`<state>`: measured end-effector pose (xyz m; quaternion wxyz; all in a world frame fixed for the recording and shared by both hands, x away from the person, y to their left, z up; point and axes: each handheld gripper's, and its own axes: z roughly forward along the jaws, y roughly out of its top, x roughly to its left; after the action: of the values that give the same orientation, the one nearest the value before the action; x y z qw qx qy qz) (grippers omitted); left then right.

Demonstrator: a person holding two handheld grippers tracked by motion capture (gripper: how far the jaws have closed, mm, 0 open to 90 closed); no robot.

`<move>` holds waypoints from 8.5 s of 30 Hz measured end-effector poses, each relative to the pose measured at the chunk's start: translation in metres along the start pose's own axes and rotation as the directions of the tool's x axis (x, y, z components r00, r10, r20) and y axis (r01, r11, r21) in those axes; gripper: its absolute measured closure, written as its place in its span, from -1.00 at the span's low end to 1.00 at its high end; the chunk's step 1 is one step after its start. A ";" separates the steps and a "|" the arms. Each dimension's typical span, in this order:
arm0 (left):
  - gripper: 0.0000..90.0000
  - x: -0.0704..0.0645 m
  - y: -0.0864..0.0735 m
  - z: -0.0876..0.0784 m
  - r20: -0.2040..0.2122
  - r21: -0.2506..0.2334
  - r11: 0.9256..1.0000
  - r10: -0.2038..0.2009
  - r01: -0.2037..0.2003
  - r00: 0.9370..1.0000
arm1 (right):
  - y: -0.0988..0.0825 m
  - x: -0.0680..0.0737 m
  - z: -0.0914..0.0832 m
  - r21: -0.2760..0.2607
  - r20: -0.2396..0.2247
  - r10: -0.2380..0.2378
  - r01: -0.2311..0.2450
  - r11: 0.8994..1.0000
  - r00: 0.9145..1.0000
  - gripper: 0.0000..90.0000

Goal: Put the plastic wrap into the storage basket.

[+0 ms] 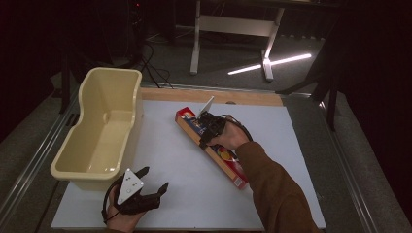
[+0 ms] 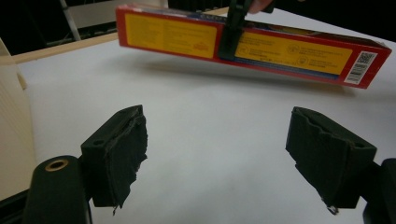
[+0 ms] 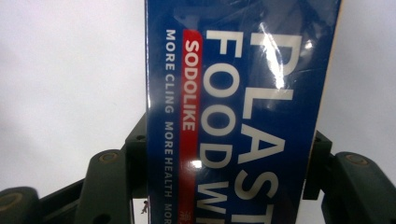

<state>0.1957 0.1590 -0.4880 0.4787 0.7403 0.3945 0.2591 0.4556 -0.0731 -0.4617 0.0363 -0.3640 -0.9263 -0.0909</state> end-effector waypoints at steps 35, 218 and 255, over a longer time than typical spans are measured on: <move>-0.55 -0.004 0.000 0.001 0.016 -0.001 1.000 0.008 -0.008 1.000 | 0.014 0.014 -0.053 -0.314 -0.389 0.162 -0.296 0.902 0.907 -0.10; -0.53 -0.003 -0.002 -0.005 0.050 -0.059 0.998 -0.032 0.035 0.998 | 0.150 0.162 -0.036 -0.227 -0.666 0.293 -0.559 0.797 0.687 -0.19; -0.53 -0.007 0.000 -0.001 0.026 -0.040 0.999 -0.001 0.002 1.000 | -0.012 0.089 -0.061 -0.616 -0.196 -0.056 -0.078 0.784 0.979 -0.02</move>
<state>0.1908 0.1534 -0.4879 0.4986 0.7336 0.3836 0.2570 0.3822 -0.0344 -0.3922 0.0096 -0.3498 -0.8339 -0.4268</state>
